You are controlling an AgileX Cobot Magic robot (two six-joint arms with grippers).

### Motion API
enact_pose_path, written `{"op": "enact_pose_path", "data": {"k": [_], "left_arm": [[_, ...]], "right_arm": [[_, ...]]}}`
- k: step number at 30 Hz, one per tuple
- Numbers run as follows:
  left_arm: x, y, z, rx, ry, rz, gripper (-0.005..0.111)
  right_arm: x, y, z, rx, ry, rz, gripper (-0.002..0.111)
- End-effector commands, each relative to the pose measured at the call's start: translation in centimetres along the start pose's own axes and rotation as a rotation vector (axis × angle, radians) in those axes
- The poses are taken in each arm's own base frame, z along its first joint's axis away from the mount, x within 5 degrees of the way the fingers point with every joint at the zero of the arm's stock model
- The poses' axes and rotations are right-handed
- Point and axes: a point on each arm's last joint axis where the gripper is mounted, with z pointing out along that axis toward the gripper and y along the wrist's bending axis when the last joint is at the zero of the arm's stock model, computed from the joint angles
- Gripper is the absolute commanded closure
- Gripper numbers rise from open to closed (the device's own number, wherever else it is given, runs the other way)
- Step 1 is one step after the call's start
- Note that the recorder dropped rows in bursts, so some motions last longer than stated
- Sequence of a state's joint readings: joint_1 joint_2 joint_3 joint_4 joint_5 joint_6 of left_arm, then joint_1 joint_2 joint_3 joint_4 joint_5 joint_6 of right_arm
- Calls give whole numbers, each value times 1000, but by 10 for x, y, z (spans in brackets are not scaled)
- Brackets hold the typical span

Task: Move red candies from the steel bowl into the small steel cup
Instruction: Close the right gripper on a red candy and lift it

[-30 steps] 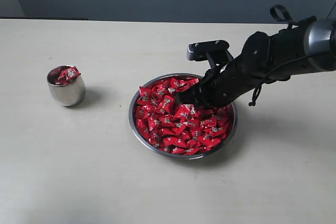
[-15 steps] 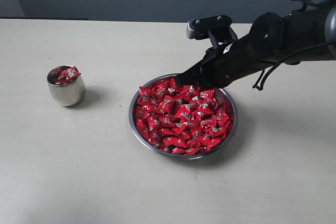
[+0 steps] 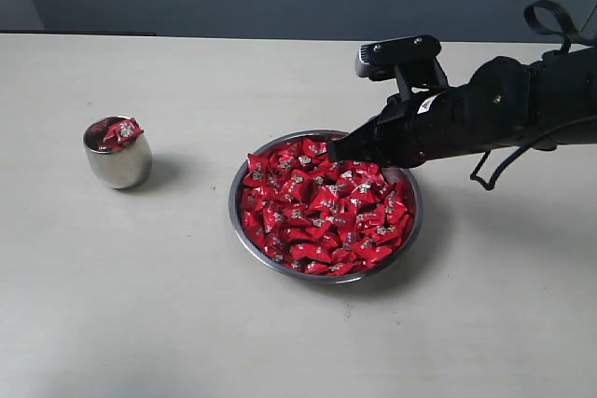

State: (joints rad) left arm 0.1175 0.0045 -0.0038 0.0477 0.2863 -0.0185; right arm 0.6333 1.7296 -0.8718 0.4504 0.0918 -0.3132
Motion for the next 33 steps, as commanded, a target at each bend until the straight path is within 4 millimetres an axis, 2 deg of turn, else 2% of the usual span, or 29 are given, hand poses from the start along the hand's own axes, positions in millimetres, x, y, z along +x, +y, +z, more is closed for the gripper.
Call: {"op": "enact_pose_path", "data": {"k": [1,15,28,33], "left_arm": [[1,0,0,0,-2,-3,106],[1,0,0,0,-2,-3,106],[1,0,0,0,-2,-3,106],[1,0,0,0,-2,-3,106]], "right_arm": [[-5,-3,-3,16,-51,7,109],[-10,-3,-4,26,-89,2,109],[-41,2,-8,9,-161,-39,109],[-50,4,0,-4,-142,-51,109]]}}
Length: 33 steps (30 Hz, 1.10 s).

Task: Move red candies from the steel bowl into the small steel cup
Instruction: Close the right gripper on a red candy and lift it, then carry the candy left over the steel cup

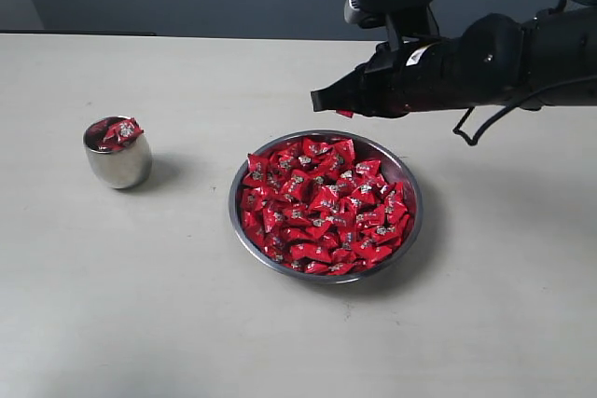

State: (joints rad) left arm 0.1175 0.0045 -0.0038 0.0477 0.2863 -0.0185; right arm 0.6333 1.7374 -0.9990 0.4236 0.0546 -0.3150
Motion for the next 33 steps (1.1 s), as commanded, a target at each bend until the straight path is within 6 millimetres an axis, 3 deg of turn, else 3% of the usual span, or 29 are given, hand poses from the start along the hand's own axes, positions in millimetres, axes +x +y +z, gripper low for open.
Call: {"op": "enact_pose_path", "data": {"k": [1,19,33], "left_arm": [[1,0,0,0,-2,-3,106],[1,0,0,0,-2,-3,106],[1,0,0,0,-2,-3,106]], "right_arm": [[-8,0,9,-6,9,-21,109],[-42,10,43,-83,46,-91,109],[-73,37,75,-359,5,-74,109]]}}
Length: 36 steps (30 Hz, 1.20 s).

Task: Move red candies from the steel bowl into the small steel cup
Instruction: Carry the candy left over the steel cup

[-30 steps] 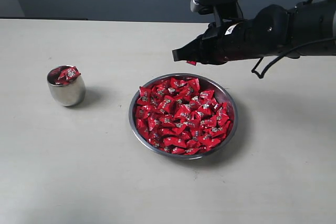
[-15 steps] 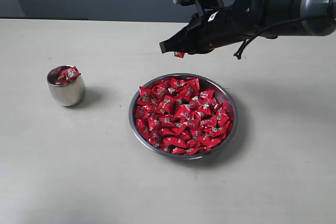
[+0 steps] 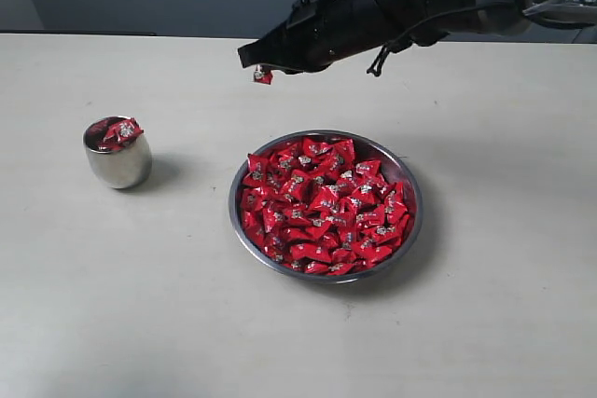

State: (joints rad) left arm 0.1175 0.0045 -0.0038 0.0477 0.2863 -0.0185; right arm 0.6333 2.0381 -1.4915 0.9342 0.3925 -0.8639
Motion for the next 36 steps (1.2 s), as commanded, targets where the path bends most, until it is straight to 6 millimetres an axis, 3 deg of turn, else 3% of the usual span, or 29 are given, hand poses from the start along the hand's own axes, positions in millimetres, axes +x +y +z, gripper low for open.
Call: {"op": "enact_pose_path", "data": {"k": [1,18,28,36], "left_arm": [[1,0,0,0,-2,-3,106],[1,0,0,0,-2,-3,106],[1,0,0,0,-2,-3,106],[1,0,0,0,-2,-3,106]], "right_arm": [[-11,3,11,-84,-16,-7,109],[-34,59,66,-265,-43,-107,109],[-28,99,97,-374,-19,-117,109],[-24,110,105,-389,-16,-127,109]]}}
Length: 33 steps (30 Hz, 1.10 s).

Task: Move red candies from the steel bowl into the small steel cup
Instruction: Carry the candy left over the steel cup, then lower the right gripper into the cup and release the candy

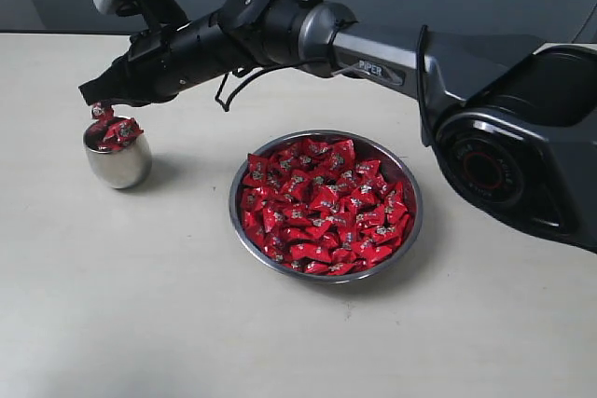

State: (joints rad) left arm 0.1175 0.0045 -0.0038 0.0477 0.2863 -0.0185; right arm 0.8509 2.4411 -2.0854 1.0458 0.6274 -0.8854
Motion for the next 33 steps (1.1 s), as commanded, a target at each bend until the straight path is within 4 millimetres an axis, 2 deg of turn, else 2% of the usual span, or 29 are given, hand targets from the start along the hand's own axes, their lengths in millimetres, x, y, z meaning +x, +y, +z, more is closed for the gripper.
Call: {"op": "enact_pose_path", "data": {"k": [1,15,33], "left_arm": [[1,0,0,0,-2,-3,106],[1,0,0,0,-2,-3,106],[1,0,0,0,-2,-3,106]], "right_arm": [[-4,0,-1,12,-19,-2,109],[5,7,17,-18,-14,25,109],[6,4,18,22,-1,-18,109]]}}
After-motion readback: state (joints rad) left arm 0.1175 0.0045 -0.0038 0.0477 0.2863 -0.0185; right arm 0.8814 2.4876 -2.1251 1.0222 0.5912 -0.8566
